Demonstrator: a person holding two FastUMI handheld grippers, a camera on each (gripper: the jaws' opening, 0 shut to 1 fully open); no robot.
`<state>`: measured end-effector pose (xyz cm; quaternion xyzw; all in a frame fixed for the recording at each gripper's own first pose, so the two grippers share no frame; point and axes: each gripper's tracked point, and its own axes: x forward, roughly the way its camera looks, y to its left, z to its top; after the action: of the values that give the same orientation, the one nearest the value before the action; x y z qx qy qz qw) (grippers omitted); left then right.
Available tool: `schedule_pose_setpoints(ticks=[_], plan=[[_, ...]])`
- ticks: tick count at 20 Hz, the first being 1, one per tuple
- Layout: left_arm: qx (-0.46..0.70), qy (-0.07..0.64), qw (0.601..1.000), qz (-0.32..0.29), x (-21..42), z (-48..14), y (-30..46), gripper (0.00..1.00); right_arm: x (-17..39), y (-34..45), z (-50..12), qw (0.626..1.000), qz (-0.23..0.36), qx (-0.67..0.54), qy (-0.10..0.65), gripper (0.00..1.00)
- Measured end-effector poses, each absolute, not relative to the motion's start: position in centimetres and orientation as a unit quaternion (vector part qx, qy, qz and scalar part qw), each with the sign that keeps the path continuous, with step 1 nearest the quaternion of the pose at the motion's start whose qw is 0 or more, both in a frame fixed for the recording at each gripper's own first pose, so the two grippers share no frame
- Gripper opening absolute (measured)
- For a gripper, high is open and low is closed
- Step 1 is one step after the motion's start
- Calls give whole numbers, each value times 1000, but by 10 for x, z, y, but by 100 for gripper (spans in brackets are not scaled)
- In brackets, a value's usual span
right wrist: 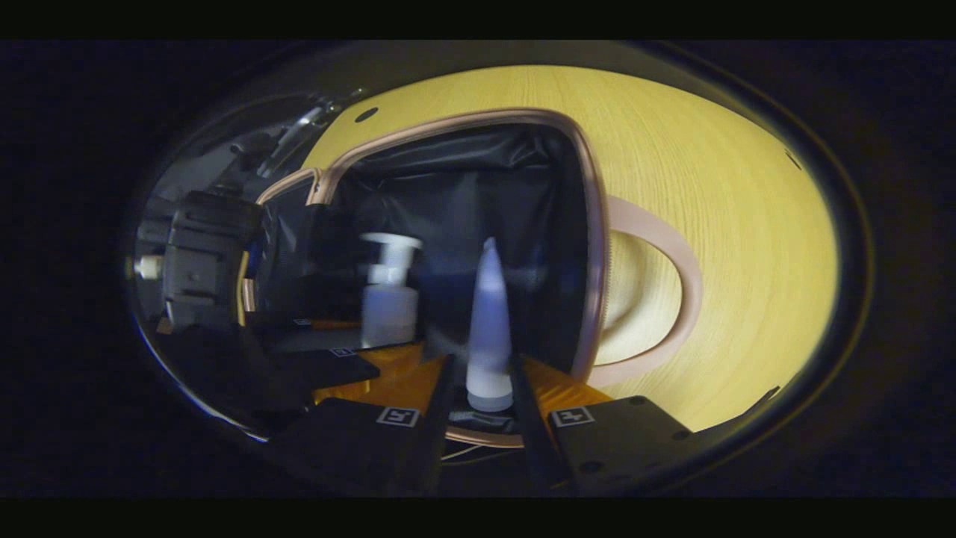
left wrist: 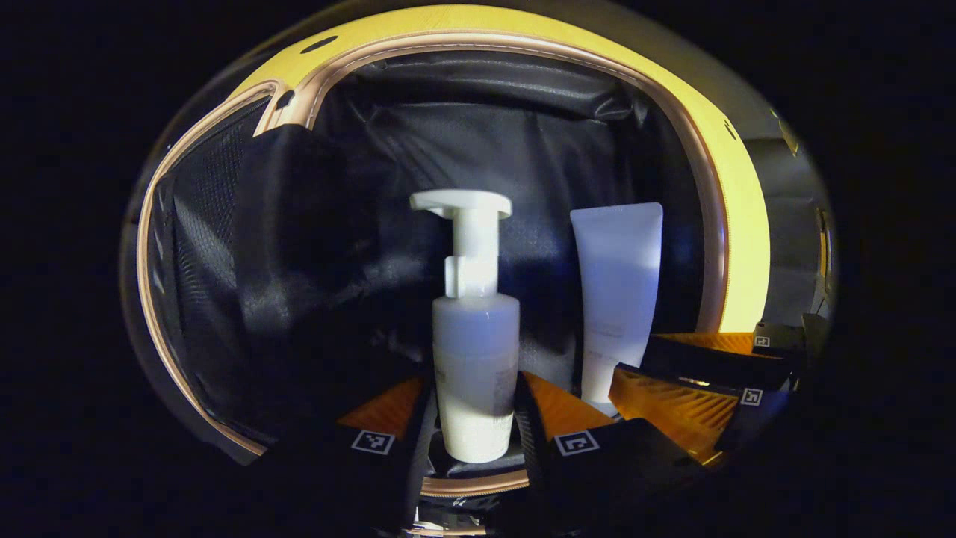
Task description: First open the suitcase, pack the skin care products into it, and then close the suitcase.
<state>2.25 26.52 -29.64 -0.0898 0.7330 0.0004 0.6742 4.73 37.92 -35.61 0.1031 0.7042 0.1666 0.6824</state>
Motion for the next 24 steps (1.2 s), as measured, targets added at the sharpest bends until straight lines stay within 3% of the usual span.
schedule_pose_setpoints(ticks=[2, 4, 5, 6, 9, 11, 13, 16, 19, 24], plan=[[-92, 719, 689, -2, 27, -287, 264, 67, 50, 373, -348, 694, 165, 102, 694, 61], [-79, 704, 706, -3, 29, -273, 267, 84, 51, 370, -340, 703, 170, 106, 682, 66], [-70, 690, 721, -9, 32, -263, 269, 88, 51, 367, -334, 708, 177, 108, 675, 71], [-59, 662, 747, -15, 39, -246, 272, 93, 52, 365, -326, 716, 186, 111, 663, 68], [-54, 541, 836, -73, 69, -193, 274, 96, 62, 351, -311, 753, 224, 110, 609, 95], [-56, 470, 876, -91, 75, -155, 295, 96, 72, 350, -288, 781, 264, 143, 547, 96], [-67, 422, 903, -51, 78, -142, 338, 96, 78, 360, -257, 791, 291, 201, 499, 95], [-102, 407, 906, 48, 69, -135, 429, 96, 80, 356, -233, 806, 315, 211, 455, 95], [-139, 388, 906, 102, 59, -121, 506, 96, 72, 353, -229, 809, 323, 205, 446, 96], [-142, 427, 871, 198, 23, -158, 615, 96, 61, 347, -227, 806, 322, 215, 447, 96]])
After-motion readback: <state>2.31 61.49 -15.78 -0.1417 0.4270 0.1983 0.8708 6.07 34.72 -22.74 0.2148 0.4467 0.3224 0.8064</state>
